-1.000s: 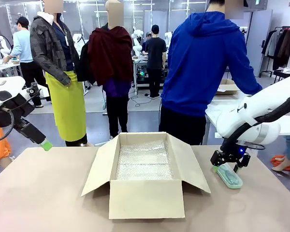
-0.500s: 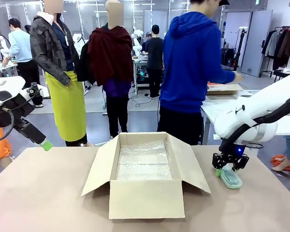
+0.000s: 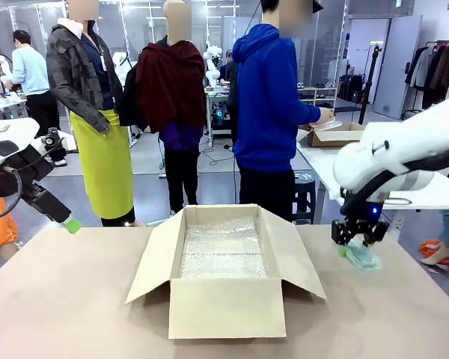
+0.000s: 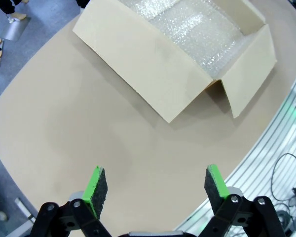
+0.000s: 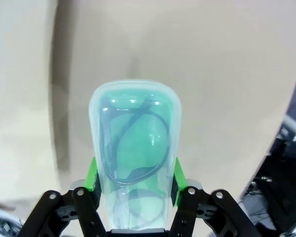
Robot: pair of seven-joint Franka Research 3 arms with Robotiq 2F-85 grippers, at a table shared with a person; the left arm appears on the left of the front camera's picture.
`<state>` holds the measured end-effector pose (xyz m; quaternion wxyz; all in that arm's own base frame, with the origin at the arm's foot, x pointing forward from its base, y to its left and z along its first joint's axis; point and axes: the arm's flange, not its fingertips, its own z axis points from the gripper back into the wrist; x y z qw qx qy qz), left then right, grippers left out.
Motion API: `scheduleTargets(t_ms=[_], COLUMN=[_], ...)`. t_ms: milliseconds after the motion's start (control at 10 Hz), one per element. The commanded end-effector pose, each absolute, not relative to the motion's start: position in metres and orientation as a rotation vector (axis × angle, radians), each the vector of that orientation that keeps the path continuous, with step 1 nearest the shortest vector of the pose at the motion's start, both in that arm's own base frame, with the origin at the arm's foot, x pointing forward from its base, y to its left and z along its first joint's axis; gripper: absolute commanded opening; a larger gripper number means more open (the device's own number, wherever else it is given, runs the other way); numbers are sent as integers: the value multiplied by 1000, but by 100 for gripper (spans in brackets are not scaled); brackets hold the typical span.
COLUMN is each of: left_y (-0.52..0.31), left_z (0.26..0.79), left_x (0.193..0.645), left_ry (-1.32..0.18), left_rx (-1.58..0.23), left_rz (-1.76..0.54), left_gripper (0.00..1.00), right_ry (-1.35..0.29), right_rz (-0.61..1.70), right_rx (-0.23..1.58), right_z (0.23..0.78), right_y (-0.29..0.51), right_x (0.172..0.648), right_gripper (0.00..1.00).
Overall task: Pack the glasses set securely to prepare it for shipping.
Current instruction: Place the Glasses case inside the Package Box.
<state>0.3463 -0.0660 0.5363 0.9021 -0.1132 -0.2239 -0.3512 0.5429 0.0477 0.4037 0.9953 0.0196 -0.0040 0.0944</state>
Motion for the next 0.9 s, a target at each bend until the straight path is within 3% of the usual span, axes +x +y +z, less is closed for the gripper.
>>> scheduleTargets(t_ms=[0,400,600,800], left_y=[-65,-65,-65,-65], left_z=[538,538,538,538], left_x=[347,347,347,347], left_ry=[-471,-471,-471,-471], left_rx=[-239,-239,-239,-239], left_rz=[-732,-732,-732,-732], left_gripper=[100,100,100,100], right_ry=[38,44,-100,-80], right_rz=[590,1441,1574,1662], right_rx=[-4,-15,-76,-82], right_z=[462,520,524,498], right_y=[77,185,268,313], right_x=[527,512,536,571], right_gripper=[32,32,32,32])
